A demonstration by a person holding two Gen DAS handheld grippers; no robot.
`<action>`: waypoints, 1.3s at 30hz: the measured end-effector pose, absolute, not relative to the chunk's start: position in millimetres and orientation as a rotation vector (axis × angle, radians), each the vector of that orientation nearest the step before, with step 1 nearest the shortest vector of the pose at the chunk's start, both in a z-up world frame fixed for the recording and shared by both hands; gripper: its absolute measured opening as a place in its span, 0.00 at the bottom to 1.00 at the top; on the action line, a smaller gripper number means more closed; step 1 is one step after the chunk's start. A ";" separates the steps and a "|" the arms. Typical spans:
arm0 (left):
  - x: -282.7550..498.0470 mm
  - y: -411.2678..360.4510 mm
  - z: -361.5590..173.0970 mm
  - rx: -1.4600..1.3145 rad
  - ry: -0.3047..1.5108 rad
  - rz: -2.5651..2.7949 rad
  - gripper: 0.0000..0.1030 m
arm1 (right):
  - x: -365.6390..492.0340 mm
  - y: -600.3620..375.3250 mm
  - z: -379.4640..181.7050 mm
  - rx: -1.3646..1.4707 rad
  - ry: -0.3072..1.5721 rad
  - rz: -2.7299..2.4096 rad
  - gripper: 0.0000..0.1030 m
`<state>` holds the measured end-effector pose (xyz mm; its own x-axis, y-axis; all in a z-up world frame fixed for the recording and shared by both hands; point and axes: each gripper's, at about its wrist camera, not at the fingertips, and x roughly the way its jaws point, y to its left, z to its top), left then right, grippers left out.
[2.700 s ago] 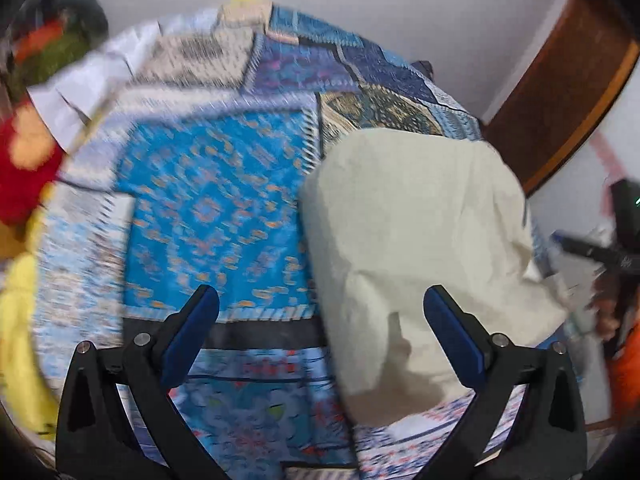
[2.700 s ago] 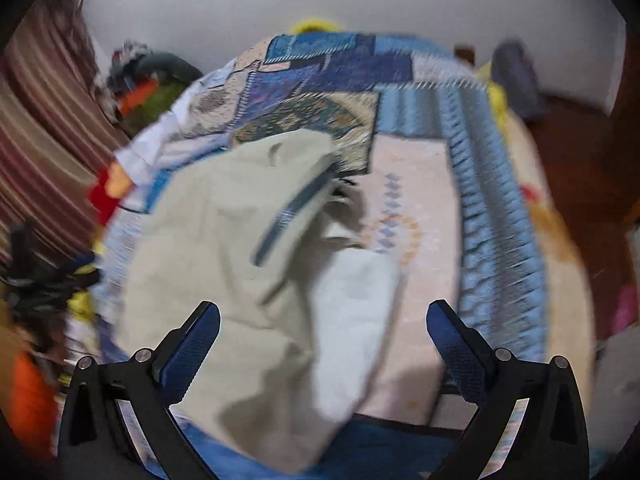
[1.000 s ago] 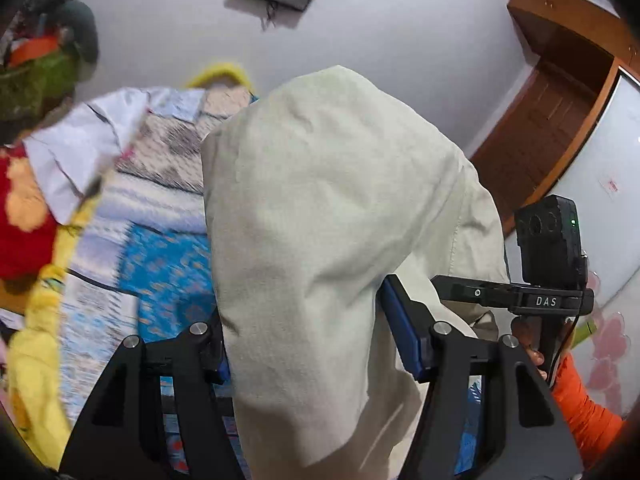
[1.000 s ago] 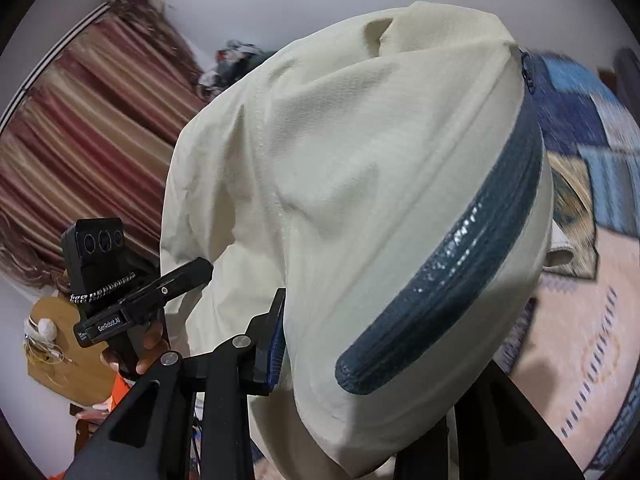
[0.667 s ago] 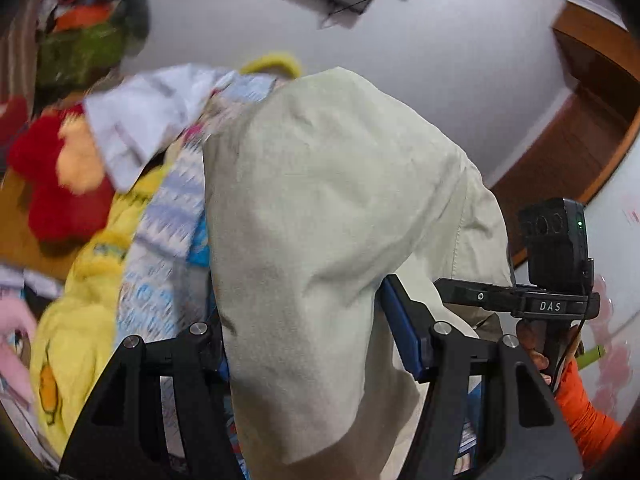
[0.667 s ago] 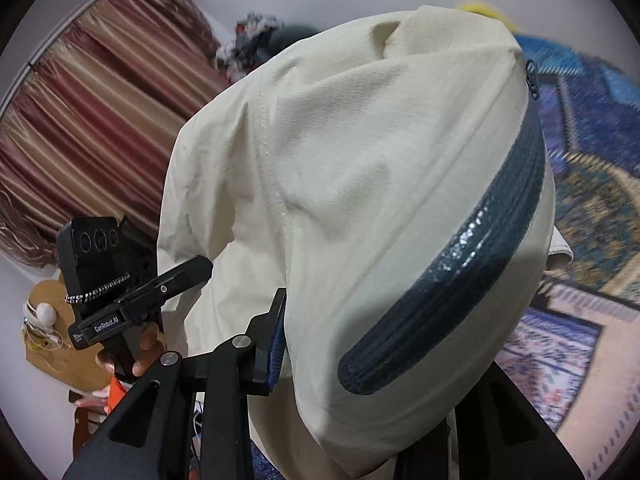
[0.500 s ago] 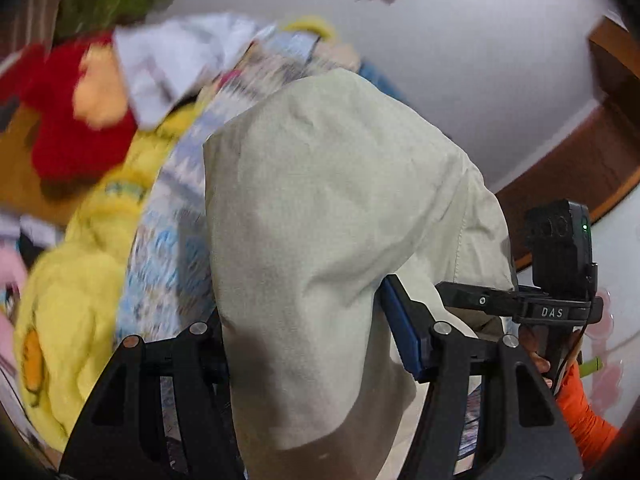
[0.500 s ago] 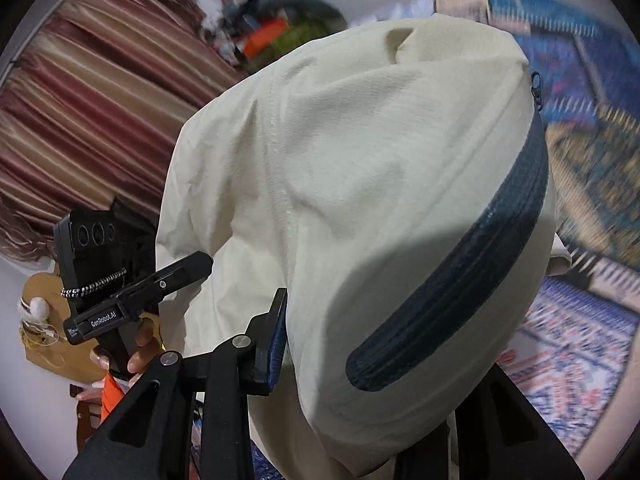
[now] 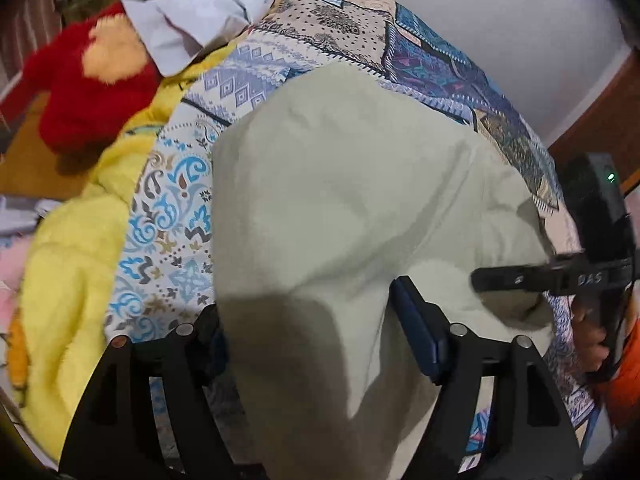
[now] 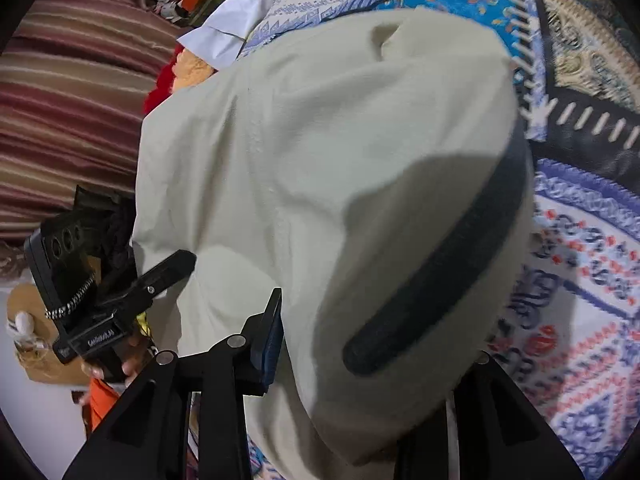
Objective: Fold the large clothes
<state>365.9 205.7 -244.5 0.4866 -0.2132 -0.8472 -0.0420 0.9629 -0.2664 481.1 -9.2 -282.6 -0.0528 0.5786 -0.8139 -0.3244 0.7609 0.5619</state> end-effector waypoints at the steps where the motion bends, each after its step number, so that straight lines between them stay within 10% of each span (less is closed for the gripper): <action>1: 365.6 206.8 -243.1 -0.251 1.057 -0.099 0.71 | 468.8 -8.1 -282.5 0.200 1.441 0.742 0.32; 14: 386.9 187.7 -187.9 0.013 0.851 0.025 0.75 | 437.8 -49.5 -195.6 -0.178 1.039 0.633 0.33; 27: 374.2 206.4 -206.2 0.009 0.885 0.225 0.81 | 431.6 -9.4 -238.3 -0.267 1.080 0.606 0.33; 39: 253.6 183.4 -91.8 -0.026 0.656 0.162 0.81 | 334.8 -44.4 -101.5 -0.185 0.768 0.622 0.33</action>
